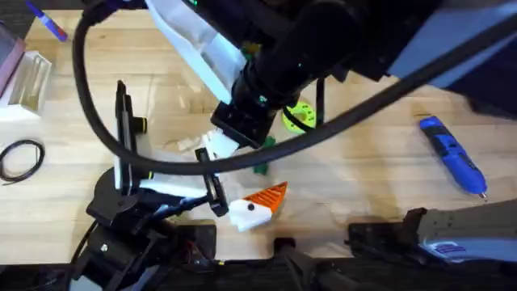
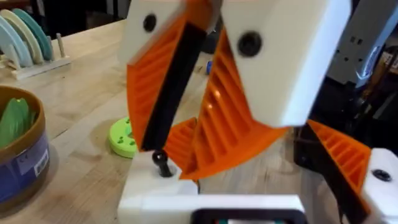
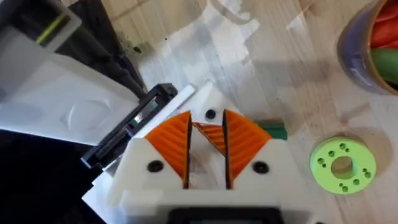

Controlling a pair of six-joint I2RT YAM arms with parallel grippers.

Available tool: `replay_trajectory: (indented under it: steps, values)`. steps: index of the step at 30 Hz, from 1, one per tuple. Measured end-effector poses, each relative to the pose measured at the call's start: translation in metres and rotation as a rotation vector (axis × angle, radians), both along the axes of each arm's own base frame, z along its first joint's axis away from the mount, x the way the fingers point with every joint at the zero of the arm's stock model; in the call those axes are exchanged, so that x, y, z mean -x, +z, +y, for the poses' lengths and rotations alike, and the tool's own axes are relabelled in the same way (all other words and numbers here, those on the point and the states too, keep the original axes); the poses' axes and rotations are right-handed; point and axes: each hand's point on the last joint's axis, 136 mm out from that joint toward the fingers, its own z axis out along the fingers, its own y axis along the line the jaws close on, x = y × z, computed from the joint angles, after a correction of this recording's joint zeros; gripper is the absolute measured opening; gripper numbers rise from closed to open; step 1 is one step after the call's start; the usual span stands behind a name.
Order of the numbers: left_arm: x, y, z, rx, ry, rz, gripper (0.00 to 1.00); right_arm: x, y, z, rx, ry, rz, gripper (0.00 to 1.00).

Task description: Pick up the gripper from the table and insert it into the empty holder that is missing its gripper. Then pick up a screw, insert it into the mounting hole, and use the screwdriver to tighten it. Finally, clean up the table by picking up the vegetable and placing it into the bucket.

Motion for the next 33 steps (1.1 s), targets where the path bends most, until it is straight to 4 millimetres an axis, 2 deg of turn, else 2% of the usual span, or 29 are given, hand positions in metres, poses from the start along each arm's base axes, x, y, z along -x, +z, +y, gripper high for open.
replay_trajectory:
  steps: [4,9,12,14,15,29,33]
  values:
    - [0.000,0.000,0.000,0.000,0.000,0.000,0.985,-0.006,0.000,-0.003,-0.001,-0.017,-0.001,0.480]
    - [0.000,0.000,0.000,0.000,0.000,0.000,0.985,-0.013,0.004,-0.009,-0.008,-0.040,-0.006,0.629]
    - [0.000,0.000,0.000,0.000,0.000,0.000,0.985,-0.015,0.014,-0.013,-0.032,-0.052,-0.023,0.707]
    - [0.000,0.000,0.000,0.000,0.000,0.000,0.985,-0.015,0.024,-0.017,-0.054,-0.057,-0.039,0.835]
    - [0.000,0.000,0.000,0.000,0.000,0.000,0.985,-0.015,0.030,-0.020,-0.066,-0.061,-0.048,0.856]
    - [0.000,0.000,0.000,0.000,0.000,0.000,0.985,0.001,0.064,-0.085,-0.069,-0.186,-0.025,0.871]
    - [0.000,0.000,0.000,0.000,0.000,0.000,0.985,0.015,0.055,-0.099,-0.089,-0.225,-0.010,0.871]
